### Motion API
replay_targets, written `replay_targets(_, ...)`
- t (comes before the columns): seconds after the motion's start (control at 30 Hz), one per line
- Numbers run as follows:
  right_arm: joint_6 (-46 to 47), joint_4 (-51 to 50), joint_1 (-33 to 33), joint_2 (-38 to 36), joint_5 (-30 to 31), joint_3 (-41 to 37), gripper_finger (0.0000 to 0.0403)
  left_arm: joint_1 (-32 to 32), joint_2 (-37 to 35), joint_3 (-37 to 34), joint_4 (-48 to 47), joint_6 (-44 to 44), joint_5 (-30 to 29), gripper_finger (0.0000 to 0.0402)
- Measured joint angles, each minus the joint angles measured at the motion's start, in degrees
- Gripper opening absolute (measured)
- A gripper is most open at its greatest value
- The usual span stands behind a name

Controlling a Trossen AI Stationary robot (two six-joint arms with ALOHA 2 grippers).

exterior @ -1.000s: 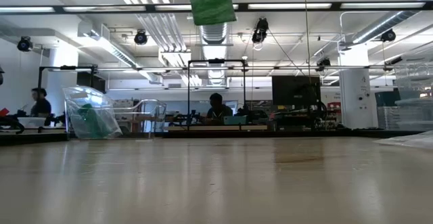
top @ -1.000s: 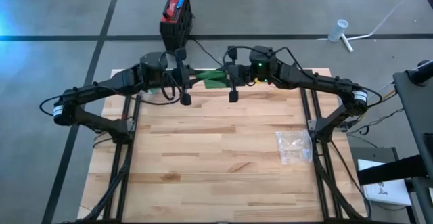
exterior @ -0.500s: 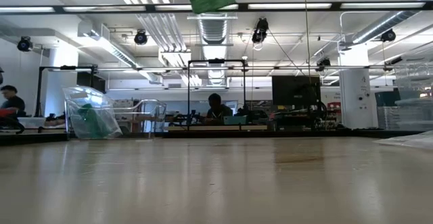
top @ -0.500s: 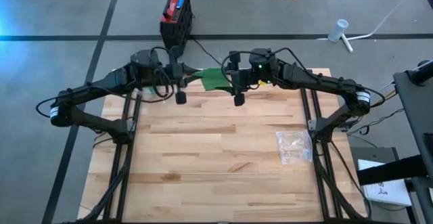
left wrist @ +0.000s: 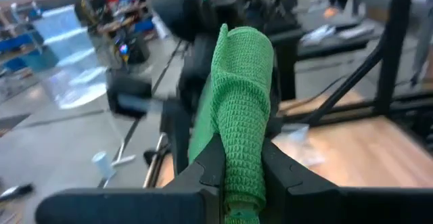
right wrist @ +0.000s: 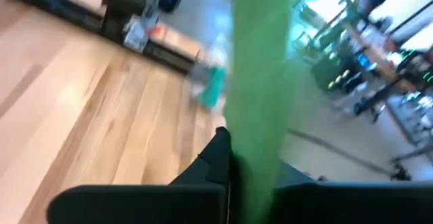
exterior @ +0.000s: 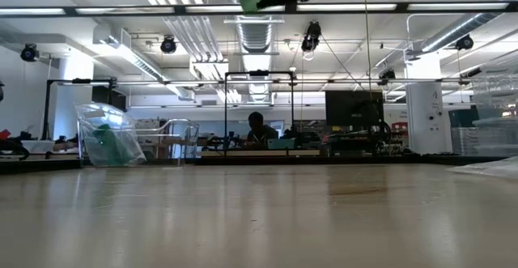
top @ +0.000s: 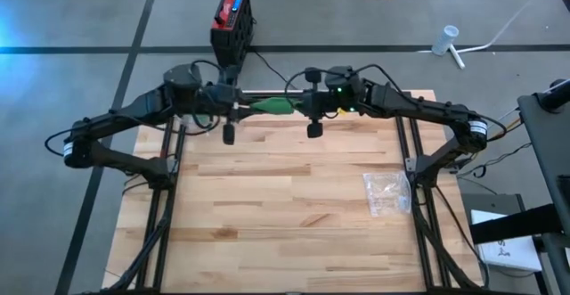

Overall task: Roll bandage
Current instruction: Roll the green bandage

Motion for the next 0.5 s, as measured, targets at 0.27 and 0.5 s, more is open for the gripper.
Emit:
replay_targets(0.27, 2.76, -4.11, 0.00, 0.04, 1.44, -3.13, 0.0001, 0.00, -2.43, -0.04, 2.74, -4.23, 1.22, 0.0035)
replay_targets(0.5, 5.04, -0.99, 0.02, -0.19, 1.54, -4.46, 0.0001, 0.00, -1.21, -0.04, 2.07, -5.53, -1.28, 0.0036)
